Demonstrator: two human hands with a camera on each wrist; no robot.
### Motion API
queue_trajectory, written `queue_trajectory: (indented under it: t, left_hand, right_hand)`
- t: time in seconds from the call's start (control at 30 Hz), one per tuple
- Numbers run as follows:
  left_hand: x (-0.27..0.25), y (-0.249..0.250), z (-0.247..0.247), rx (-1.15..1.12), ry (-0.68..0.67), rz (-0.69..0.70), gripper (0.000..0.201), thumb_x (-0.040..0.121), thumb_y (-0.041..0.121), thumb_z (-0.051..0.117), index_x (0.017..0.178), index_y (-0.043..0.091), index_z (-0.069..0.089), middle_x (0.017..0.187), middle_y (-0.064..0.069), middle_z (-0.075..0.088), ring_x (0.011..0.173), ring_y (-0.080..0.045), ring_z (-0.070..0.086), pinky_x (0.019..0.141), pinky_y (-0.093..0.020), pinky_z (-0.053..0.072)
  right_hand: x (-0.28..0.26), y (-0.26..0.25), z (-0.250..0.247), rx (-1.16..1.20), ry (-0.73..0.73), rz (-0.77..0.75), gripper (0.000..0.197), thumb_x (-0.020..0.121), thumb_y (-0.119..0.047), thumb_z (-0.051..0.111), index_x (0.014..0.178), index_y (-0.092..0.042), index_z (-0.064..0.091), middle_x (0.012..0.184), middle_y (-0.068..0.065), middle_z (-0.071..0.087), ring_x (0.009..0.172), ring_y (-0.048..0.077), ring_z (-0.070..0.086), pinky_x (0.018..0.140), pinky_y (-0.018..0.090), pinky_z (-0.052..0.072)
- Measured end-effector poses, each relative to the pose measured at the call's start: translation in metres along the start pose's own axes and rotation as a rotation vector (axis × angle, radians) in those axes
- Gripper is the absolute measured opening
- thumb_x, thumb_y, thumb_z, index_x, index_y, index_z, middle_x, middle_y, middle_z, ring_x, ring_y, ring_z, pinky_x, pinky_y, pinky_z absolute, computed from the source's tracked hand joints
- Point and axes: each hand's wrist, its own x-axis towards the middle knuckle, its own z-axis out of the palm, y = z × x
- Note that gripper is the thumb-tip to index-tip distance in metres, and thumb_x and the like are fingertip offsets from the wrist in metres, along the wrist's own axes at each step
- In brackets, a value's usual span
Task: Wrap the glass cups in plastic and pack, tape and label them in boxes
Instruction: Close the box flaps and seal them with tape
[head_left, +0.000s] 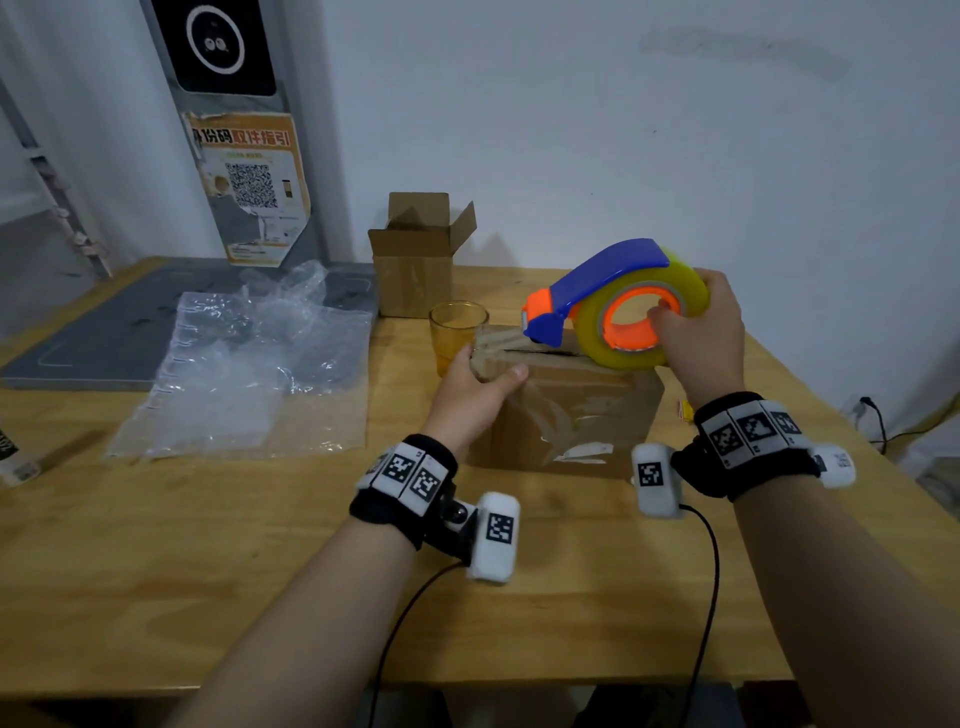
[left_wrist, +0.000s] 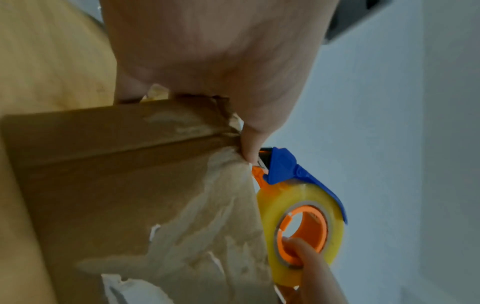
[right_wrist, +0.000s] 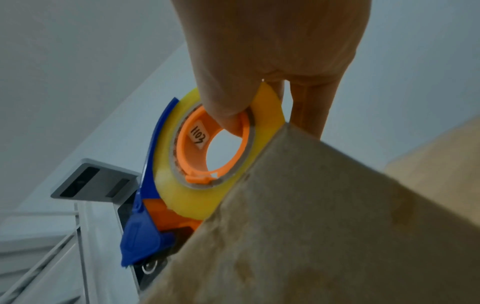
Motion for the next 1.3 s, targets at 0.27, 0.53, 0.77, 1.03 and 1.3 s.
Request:
queue_trajectory:
  t: [0.27, 0.53, 0.77, 1.03, 1.3]
  left_hand:
    - [0.02, -0.001, -0.018, 0.128, 0.161, 0.039, 0.047, 0.097, 0.046, 0.065, 0.135, 0.019, 0.061, 0.121, 0.005, 0.066, 0.11, -0.016, 0.061, 0.091, -0.033, 0.049]
    - [-0.005, 0.015, 0.005, 0.544, 0.289, 0.408, 0.016, 0.091, 0.027, 0.074, 0.088, 0.04, 0.065, 0.105, 0.017, 0.063, 0.11, -0.011, 0.058, 0.102, -0.038, 0.05]
    - [-0.022, 0.01, 0.058, 0.561, 0.095, 0.418, 0.04, 0.07, 0.053, 0.087, 0.095, 0.03, 0.066, 0.109, 0.014, 0.057, 0.118, -0.008, 0.046, 0.099, -0.032, 0.044]
    - [-0.026, 0.005, 0.08, 0.679, 0.24, 0.315, 0.062, 0.061, 0.065, 0.081, 0.1, 0.03, 0.048, 0.111, 0.012, 0.042, 0.119, -0.011, 0.04, 0.086, -0.039, 0.051]
    - [-0.027, 0.004, 0.079, 0.641, 0.268, 0.315, 0.061, 0.061, 0.065, 0.081, 0.101, 0.031, 0.05, 0.112, 0.013, 0.043, 0.119, -0.009, 0.039, 0.085, -0.039, 0.05]
  right_hand:
    - [-0.016, 0.001, -0.009, 0.196, -0.265, 0.005, 0.032, 0.083, -0.009, 0.079, 0.11, -0.021, 0.069, 0.101, 0.001, 0.077, 0.092, 0.015, 0.074, 0.069, 0.041, 0.064]
    - [-0.018, 0.01, -0.011, 0.282, -0.401, 0.046, 0.043, 0.083, -0.018, 0.085, 0.122, -0.014, 0.067, 0.107, 0.007, 0.077, 0.096, 0.025, 0.075, 0.066, 0.039, 0.062]
    - [-0.017, 0.004, -0.008, 0.306, -0.401, 0.039, 0.047, 0.079, -0.015, 0.089, 0.121, -0.014, 0.068, 0.106, 0.002, 0.078, 0.095, 0.018, 0.075, 0.07, 0.031, 0.06]
    - [-0.01, -0.004, -0.016, 0.142, -0.407, 0.013, 0.041, 0.078, -0.013, 0.087, 0.115, -0.014, 0.069, 0.102, 0.006, 0.076, 0.094, 0.026, 0.075, 0.073, 0.043, 0.065]
    - [-0.012, -0.026, -0.03, -0.01, -0.386, -0.039, 0.032, 0.074, -0.01, 0.084, 0.102, -0.009, 0.069, 0.091, 0.011, 0.074, 0.083, 0.029, 0.073, 0.07, 0.052, 0.064]
